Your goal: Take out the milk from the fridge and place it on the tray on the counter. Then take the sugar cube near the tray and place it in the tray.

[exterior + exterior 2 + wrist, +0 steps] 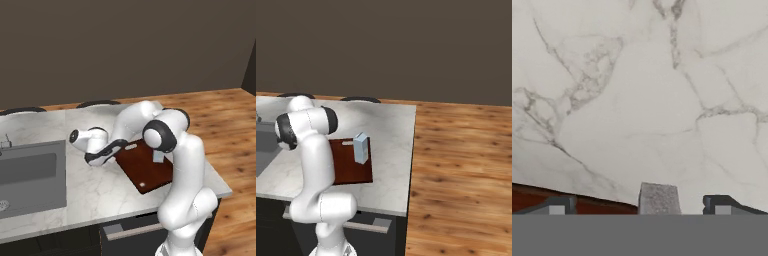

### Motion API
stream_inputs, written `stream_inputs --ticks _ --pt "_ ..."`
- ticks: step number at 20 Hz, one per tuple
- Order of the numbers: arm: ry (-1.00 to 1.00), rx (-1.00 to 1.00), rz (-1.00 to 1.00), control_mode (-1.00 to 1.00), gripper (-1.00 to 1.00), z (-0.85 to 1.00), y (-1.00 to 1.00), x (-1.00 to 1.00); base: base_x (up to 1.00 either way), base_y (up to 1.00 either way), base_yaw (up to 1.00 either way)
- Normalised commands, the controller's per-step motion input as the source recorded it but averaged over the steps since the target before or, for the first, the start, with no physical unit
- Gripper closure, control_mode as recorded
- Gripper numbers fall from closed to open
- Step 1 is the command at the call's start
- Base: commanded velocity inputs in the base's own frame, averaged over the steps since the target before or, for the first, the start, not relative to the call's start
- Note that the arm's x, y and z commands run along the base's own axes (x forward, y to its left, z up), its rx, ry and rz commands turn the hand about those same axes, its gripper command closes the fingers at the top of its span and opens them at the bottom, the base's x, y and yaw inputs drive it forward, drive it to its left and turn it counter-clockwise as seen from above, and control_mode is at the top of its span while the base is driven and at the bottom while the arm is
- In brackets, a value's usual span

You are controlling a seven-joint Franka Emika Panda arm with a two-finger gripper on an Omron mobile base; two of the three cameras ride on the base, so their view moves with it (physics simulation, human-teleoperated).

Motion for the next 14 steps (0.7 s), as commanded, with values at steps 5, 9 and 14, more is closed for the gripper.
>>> stream_inputs --ticks 5,9,14 --pt "-0.07 0.00 0.05 -1.00 -1.00 -0.09 0.00 0.25 0.00 0.00 0.00" --pt "-0.20 0.00 0.01 -1.00 -1.00 -0.05 0.11 0.18 0.00 0.00 0.00" --pt "-0.14 0.00 0.00 -1.00 -1.00 -0.11 0.07 0.13 0.00 0.00 0.00"
